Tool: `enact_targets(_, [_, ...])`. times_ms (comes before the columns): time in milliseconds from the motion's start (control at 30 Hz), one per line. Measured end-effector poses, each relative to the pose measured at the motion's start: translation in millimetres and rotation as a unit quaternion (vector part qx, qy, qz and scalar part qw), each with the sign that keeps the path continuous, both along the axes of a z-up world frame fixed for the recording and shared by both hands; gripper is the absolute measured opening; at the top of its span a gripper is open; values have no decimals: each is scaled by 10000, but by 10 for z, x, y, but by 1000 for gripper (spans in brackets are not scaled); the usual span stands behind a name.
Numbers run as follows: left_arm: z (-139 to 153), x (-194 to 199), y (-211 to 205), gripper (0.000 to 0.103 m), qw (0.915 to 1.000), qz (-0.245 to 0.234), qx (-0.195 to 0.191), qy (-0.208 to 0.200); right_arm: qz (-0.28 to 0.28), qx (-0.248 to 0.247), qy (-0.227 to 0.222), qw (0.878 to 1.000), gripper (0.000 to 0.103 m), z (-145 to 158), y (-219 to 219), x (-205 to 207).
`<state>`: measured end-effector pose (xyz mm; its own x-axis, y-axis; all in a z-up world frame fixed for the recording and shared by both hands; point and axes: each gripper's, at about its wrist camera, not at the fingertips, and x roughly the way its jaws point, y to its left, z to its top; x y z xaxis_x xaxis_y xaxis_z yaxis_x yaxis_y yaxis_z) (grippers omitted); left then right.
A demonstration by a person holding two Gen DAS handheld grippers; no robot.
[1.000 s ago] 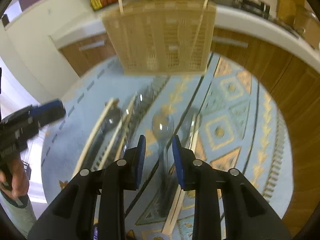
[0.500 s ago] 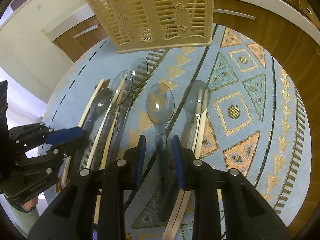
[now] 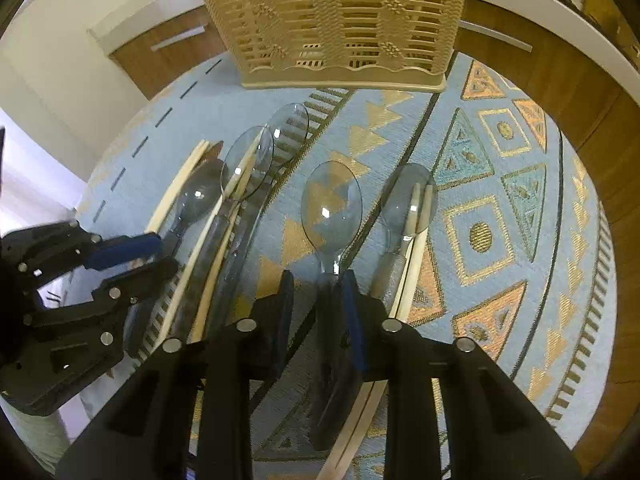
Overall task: Organize utensils
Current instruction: 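Grasp the dark grey spoon with the left tool while the right tool grasps a clear spoon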
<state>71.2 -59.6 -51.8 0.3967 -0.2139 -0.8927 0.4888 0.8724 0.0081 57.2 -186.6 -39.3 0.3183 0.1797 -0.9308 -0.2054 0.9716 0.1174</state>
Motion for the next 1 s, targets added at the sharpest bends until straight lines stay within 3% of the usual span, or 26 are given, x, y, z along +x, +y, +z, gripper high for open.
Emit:
enact_targets(67, [6,-2,-3,11,10000,33,42,-57,9,6,4,10000,10,-7,4,-4])
enact_targets(133, [29,-2,35,10,9999,69,-95,-69,-26,71,-17,10000,10,-3,-21,-16])
enact_targets(367, [151,29,283,10,9923,140,-1194,312,-70,502,-167,9986,10,104,-93,-51])
enact_targets(500, [263,34,497,10,9867,331,-1561,296,-70,456,-243,9986,10,170,-70,-57])
enact_targets(800, [133,164,981,10,9906,1141,-754,61,-382,456,82,9982,10,44,-90,74])
enact_targets(1000, [15,252,958,11,9932,1059,-469,73,-390,362,194,9984,10,-1,-55,123])
